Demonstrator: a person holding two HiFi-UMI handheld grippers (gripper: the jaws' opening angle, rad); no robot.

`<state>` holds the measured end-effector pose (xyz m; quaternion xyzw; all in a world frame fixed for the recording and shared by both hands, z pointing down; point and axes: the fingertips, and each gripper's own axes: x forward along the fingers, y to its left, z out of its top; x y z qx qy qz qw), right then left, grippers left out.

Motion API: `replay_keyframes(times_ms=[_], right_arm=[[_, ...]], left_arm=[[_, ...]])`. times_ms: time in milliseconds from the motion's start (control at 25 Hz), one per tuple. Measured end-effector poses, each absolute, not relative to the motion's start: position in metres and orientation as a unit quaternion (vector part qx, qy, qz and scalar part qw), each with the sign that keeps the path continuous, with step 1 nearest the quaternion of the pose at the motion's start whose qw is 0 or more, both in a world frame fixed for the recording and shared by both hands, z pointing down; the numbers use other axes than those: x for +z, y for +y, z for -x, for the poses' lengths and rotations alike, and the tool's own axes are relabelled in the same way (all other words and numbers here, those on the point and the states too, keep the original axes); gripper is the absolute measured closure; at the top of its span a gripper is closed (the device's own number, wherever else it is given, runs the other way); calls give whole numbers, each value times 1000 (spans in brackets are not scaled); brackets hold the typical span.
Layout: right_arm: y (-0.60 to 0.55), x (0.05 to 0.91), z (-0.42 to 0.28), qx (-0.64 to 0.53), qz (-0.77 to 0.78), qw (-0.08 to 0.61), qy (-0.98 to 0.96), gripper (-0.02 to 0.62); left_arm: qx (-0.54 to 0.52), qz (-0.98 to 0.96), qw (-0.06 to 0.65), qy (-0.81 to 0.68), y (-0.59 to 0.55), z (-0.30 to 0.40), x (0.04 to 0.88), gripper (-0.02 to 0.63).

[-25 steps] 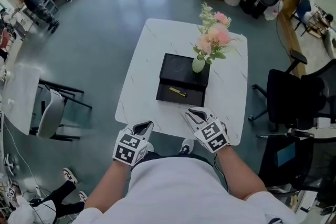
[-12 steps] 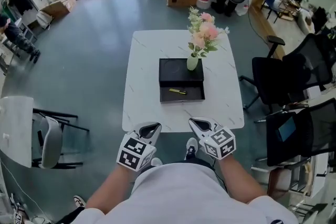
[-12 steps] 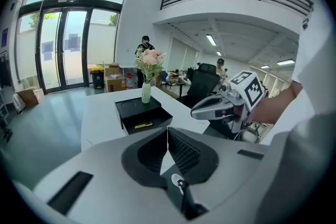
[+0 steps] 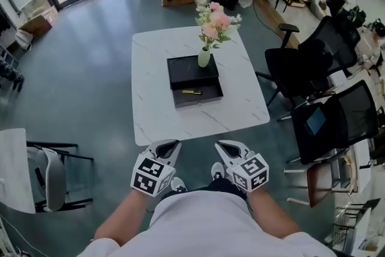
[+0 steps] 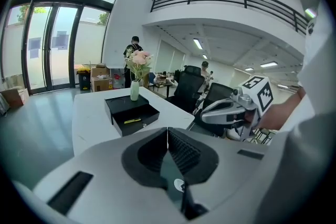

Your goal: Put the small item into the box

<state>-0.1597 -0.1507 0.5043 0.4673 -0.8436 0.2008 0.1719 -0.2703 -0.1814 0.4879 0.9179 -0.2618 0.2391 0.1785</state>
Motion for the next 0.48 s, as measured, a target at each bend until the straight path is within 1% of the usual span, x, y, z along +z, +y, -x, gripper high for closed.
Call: replay_keyframes(times_ms=[160, 480], right_arm=[[-143, 500, 149, 197, -475, 171, -840, 580], [-136, 486, 120, 184, -462, 167, -851, 580]], left_arm=[[237, -922, 170, -254, -171, 262, 480, 589], [245, -914, 175, -271, -161, 238, 480, 589]])
